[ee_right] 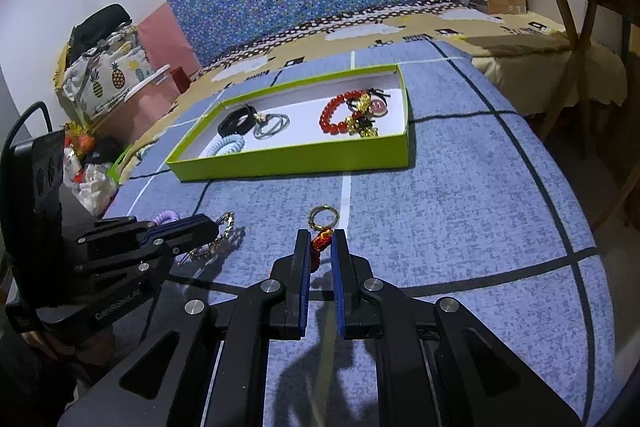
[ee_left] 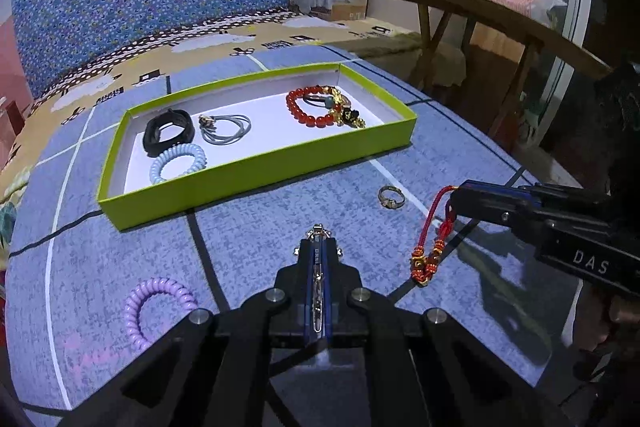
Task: Organize jewelry
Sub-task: 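Carry the gold hairpin and red cord charm with both tools into the box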
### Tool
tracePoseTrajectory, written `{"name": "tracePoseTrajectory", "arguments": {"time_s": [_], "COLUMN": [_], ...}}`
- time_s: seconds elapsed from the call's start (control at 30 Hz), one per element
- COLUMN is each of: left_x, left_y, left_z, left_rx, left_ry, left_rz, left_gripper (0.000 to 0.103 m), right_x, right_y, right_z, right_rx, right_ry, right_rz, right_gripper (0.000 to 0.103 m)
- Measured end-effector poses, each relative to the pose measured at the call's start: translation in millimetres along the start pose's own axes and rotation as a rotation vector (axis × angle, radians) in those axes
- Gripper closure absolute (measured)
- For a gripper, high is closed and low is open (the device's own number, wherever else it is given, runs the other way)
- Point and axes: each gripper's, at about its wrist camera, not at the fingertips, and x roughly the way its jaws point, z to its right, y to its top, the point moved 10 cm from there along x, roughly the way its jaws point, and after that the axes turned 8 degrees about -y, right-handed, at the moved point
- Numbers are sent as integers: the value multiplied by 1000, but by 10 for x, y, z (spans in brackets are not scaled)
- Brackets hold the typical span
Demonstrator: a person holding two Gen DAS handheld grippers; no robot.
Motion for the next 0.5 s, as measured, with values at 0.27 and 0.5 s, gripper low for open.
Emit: {"name": "tracePoseTrajectory", "arguments": {"time_s": [0.27,0.5], "left_x": [-249,-448], "left_y": [59,219], "left_z": [-68,-141], "left_rx": [-55,-79], "left_ry": [-2,12], "left_rz": [61,122], "left_gripper": [99,99], "right_x": [-169,-308], "right_y": [131,305], "right_z": [-66,-156], "right_rx": [-43,-93], "right_ry": [-6,-21], "right_rz": [38,80], "right_gripper": [93,93]}}
